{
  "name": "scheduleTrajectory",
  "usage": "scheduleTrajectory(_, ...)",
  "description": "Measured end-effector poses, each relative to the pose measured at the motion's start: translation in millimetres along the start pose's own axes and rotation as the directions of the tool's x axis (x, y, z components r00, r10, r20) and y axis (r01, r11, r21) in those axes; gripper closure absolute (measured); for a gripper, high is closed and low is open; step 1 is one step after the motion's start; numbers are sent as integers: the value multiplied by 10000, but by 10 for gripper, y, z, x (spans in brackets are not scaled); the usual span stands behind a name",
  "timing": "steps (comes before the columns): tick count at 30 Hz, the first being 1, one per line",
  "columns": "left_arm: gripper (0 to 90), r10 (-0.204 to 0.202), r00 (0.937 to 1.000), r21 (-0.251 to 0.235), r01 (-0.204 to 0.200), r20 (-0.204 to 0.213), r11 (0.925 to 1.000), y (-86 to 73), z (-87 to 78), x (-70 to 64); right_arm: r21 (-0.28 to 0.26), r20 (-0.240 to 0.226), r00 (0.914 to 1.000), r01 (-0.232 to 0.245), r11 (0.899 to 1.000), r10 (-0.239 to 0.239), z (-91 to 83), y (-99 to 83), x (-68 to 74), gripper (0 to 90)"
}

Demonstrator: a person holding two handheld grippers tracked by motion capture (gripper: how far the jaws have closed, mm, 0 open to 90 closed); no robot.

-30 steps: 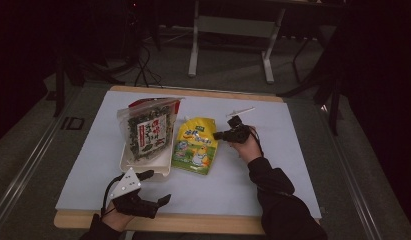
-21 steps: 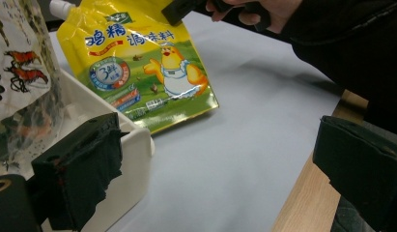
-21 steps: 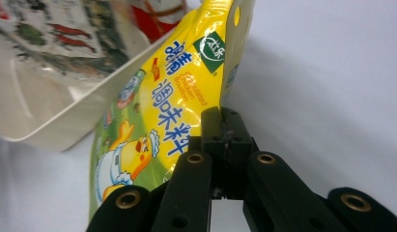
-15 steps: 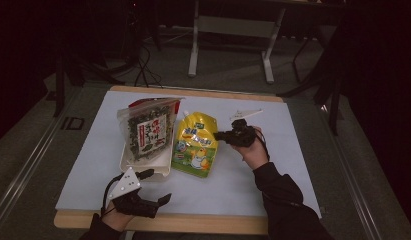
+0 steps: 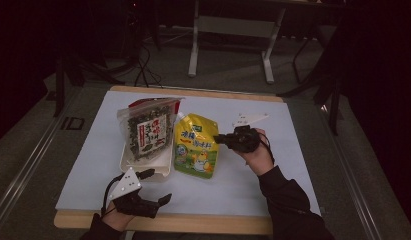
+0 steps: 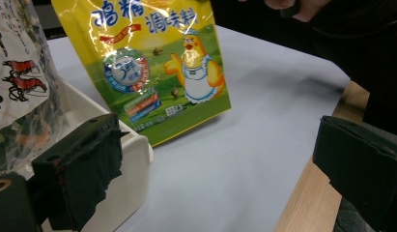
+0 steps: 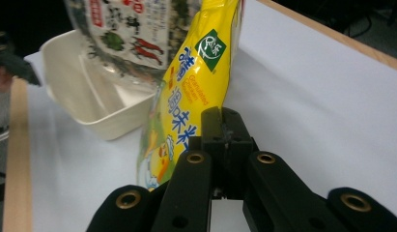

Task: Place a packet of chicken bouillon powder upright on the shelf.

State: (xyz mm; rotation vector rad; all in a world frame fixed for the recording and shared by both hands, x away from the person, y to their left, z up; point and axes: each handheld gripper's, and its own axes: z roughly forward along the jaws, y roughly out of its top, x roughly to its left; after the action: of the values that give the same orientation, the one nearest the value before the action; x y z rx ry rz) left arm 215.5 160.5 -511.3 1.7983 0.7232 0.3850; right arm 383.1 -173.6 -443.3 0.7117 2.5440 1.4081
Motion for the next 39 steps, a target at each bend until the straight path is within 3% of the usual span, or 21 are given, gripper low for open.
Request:
scheduleTrajectory(6,51,40,10000,18,-40,-13,10000,3,1,-7,-150,-318,9952,924,9956,-929,-103,-17,207,900)
scheduleTrajectory(10,53,268,9995,-88,-270,-166,9996,27,-5,-12,-164,-433,9923,1155,9932,-1161,-144,-50,287,900)
scheduleTrajectory(11,65,657,9957,-292,-677,-647,9973,72,-1,-8,-130,-423,9915,1225,9924,-1229,-152,-59,306,900)
scheduleTrajectory(13,76,728,9937,-489,-772,-853,9958,121,0,28,-119,-420,9911,1261,9920,-1265,-162,-75,326,900)
scheduleTrajectory(16,101,-75,9990,-213,66,-439,9998,225,8,67,-119,-458,9918,1186,9929,-1190,-168,-95,322,900)
scheduleTrajectory(18,102,-75,9990,-213,66,-439,9998,225,8,67,-94,-485,9917,1190,9929,-1193,-170,-101,318,900)
scheduleTrajectory(19,102,-155,9986,56,158,-497,9999,339,43,78,-94,-485,9917,1190,9929,-1193,-170,-101,318,900)
scheduleTrajectory(23,112,249,9975,362,-226,-659,9991,513,158,142,-58,-582,9911,1193,9928,-1194,-187,-124,342,900)
scheduleTrajectory(26,138,193,9984,569,-163,-530,9982,630,244,274,-6,-596,9906,1230,9924,-1228,-197,-135,352,900)
scheduleTrajectory(28,166,450,9975,445,-425,-552,9981,730,298,375,-6,-629,9910,1186,9929,-1184,-201,-143,351,900)
scheduleTrajectory(33,211,674,9966,357,-658,-478,9972,831,407,450,2,-685,9903,1215,9926,-1212,-206,-148,356,900)
scheduleTrajectory(39,230,922,9928,788,-861,-764,9932,872,617,570,2,-719,9896,1246,9922,-1243,-208,-144,369,900)
